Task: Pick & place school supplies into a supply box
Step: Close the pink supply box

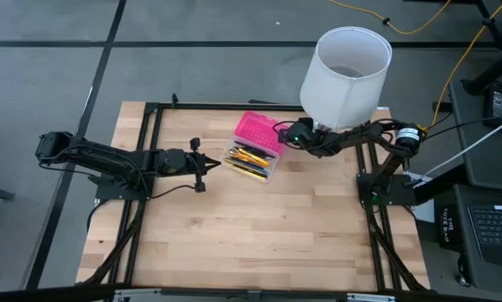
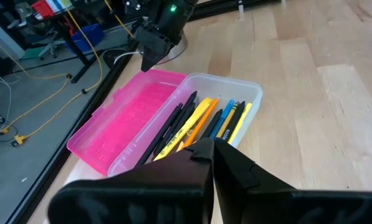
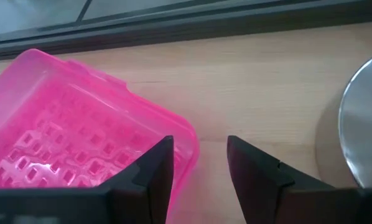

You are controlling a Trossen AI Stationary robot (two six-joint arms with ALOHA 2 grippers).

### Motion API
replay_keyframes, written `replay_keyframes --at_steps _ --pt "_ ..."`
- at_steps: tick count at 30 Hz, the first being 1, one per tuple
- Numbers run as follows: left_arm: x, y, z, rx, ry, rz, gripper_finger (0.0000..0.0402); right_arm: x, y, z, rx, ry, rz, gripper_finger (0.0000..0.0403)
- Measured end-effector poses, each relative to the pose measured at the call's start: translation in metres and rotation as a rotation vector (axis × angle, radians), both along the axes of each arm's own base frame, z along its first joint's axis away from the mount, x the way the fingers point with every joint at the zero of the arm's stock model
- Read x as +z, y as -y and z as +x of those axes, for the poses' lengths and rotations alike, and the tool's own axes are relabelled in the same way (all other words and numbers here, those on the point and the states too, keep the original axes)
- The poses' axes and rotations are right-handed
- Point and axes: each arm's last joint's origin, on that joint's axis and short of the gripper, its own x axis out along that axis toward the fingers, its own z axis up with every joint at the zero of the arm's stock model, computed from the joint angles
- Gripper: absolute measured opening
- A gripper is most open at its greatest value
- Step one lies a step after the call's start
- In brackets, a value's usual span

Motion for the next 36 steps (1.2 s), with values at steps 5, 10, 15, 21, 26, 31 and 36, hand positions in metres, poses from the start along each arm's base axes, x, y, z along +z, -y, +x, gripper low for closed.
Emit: replay_keyframes --at_steps 5,10,15,21,26,31,36 --pt "0.0 0.0 0.0 0.0 0.0 0.0 0.0004 -0.0003 -0.0001 -0.0003 -0.001 -0.003 0.002 0.0154" --pt "-0.0001 0.0 0.0 0.0 0.0 0.0 0.0005 -0.0003 0.0 -0.0005 -0.006 -0.006 -0.004 0.0154" --pt "0.0 0.0 0.0 0.0 0.0 0.0 0.0002 -0.0003 0.0 -0.0004 -0.006 -0.006 -0.004 0.0154" --pt "0.0 0.0001 0.0 0.0 0.0 0.0 0.0005 -0.0001 0.0002 -0.0001 -0.004 -0.004 -0.007 0.0154" --pt "-0.0001 0.0001 0.0 0.0 0.0 0.0 0.0004 -0.0001 0.0002 -0.0001 -0.004 -0.004 -0.007 0.0154" --pt "0.0 0.0 0.0 0.0 0.0 0.0 0.0002 0.0001 0.0003 0.0 -0.004 -0.001 -0.009 0.0154" --pt "0.0 0.0001 0.0 0.0 0.0 0.0 0.0005 -0.0003 -0.0007 0.0008 -0.002 -0.001 -0.012 0.0154"
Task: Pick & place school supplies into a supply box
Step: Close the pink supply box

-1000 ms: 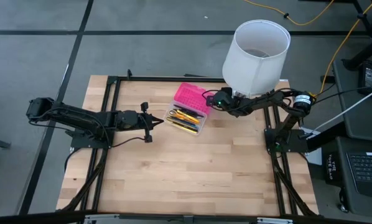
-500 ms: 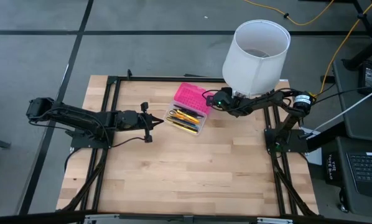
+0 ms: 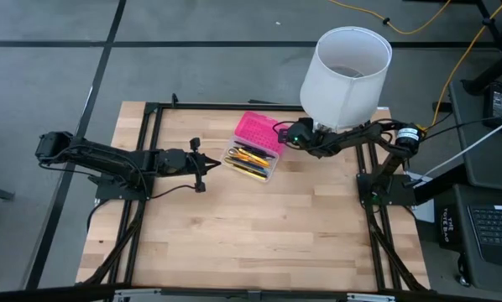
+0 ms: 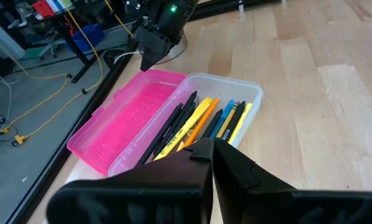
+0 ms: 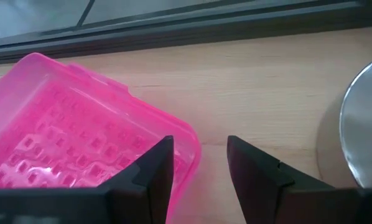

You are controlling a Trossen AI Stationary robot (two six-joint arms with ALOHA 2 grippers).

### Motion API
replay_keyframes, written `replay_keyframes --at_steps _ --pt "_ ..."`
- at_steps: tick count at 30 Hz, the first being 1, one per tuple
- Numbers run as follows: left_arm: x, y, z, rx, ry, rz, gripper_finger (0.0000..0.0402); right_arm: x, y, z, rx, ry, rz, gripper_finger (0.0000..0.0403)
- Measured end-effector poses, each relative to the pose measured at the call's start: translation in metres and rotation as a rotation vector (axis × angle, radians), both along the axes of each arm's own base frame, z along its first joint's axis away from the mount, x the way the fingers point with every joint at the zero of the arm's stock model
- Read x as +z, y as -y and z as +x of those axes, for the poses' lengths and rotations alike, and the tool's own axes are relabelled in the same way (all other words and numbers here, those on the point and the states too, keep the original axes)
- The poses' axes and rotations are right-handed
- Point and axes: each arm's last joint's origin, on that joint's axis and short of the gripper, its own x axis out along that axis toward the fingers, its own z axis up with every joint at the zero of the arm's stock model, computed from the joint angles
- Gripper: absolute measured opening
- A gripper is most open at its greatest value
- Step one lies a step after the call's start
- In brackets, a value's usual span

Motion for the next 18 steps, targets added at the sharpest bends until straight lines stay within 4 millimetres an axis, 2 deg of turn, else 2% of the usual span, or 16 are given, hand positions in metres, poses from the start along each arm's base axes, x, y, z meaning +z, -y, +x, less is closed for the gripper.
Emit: replay_keyframes --at_steps 9,18 --pt "0.0 0.0 0.0 0.0 0.0 -0.001 0.0002 -0.014 0.001 0.005 -0.007 -0.001 -0.015 0.0154" --pt "0.0 0.0 0.0 0.001 0.0 -0.001 0.0005 -0.013 0.002 0.006 0.011 -0.002 -0.03 0.0154"
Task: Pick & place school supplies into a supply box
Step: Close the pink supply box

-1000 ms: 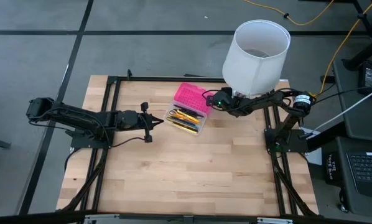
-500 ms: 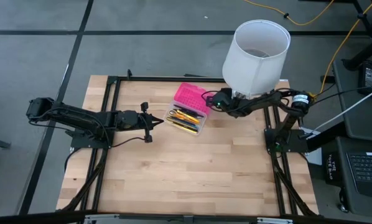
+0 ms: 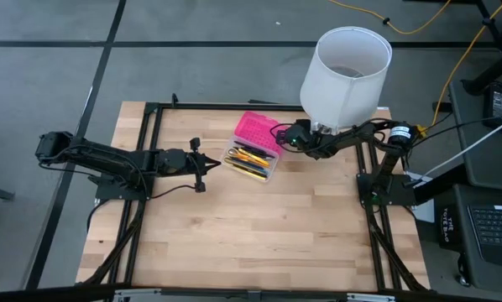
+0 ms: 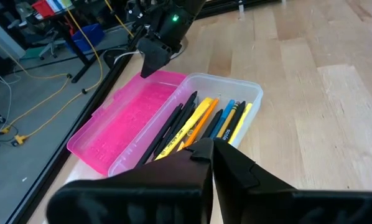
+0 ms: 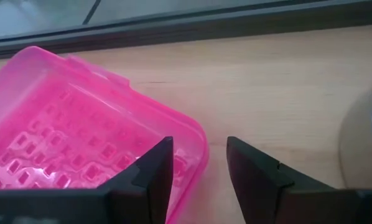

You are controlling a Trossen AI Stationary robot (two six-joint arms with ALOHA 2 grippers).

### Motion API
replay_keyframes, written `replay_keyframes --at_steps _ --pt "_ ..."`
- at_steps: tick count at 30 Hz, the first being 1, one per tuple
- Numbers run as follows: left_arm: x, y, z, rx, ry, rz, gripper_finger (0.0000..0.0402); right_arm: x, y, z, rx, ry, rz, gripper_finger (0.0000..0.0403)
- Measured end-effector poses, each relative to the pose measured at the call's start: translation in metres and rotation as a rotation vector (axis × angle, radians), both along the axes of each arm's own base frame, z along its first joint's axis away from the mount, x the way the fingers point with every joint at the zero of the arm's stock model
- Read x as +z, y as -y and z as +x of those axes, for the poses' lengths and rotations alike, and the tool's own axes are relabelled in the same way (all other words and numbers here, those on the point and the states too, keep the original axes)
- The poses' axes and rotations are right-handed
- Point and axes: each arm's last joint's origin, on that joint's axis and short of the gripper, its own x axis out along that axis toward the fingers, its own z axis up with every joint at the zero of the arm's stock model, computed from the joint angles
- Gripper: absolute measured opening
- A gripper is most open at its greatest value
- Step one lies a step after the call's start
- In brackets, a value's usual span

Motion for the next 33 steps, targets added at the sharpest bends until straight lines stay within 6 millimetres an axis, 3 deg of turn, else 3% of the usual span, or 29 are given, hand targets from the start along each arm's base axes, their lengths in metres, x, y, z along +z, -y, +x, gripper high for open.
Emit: replay_keyframes --at_steps 8,22,33 --pt "0.0 0.0001 0.0 0.0 0.0 0.0 0.0003 0.0001 0.0001 -0.0001 0.011 -0.022 -0.013 0.0144" --pt "0.0 0.0 0.0 -0.001 -0.001 0.001 0.0003 0.0005 0.0003 -0.0002 0.026 -0.046 -0.028 0.0035" --pt "-0.0001 0.0 0.0 -0.001 -0.001 0.002 0.0002 0.0027 -0.0007 0.0027 0.049 -0.032 -0.047 0.0019"
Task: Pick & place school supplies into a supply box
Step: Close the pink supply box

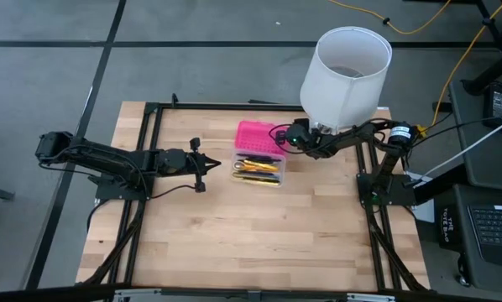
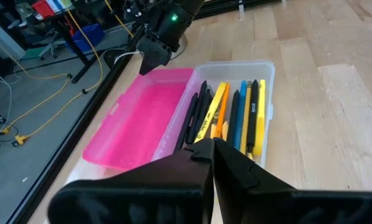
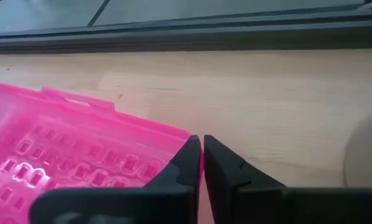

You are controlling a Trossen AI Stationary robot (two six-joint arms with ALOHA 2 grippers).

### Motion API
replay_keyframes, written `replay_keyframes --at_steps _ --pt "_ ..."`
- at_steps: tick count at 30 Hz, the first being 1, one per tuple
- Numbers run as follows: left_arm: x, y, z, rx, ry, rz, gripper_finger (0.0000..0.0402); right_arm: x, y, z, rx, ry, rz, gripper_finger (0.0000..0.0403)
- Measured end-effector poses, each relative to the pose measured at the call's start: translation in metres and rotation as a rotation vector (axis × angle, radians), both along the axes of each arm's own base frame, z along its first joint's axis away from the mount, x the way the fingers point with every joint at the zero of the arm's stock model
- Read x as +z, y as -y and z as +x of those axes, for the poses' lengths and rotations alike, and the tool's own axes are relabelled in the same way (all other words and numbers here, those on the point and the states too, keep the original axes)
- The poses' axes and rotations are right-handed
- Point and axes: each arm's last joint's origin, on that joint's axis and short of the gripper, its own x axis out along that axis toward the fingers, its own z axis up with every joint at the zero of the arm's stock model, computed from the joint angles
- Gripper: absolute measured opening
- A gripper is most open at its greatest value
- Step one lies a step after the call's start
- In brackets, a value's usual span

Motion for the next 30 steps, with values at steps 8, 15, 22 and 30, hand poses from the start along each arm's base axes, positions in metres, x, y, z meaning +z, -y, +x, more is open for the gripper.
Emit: replay_keyframes --at_steps 8,15,22,30 --pt "0.0005 0.0001 0.0001 0.0 0.005 0.0 0.0005 0.0014 -0.0048 0.0037 0.036 -0.004 -0.019 0.0006" --pt "0.0025 0.0 0.001 0.0 0.028 0.0 0.0006 0.0013 -0.0047 0.0037 0.048 -0.014 -0.021 0.001" --pt "0.0024 0.0 0.001 0.0 0.027 0.0 0.0006 0.0017 -0.0061 0.0061 0.149 -0.022 0.007 0.0021" --pt "0.0023 0.0001 0.001 0.0 0.026 0.0 0.0002 0.0018 -0.0064 0.0066 0.157 -0.016 0.013 0.0051"
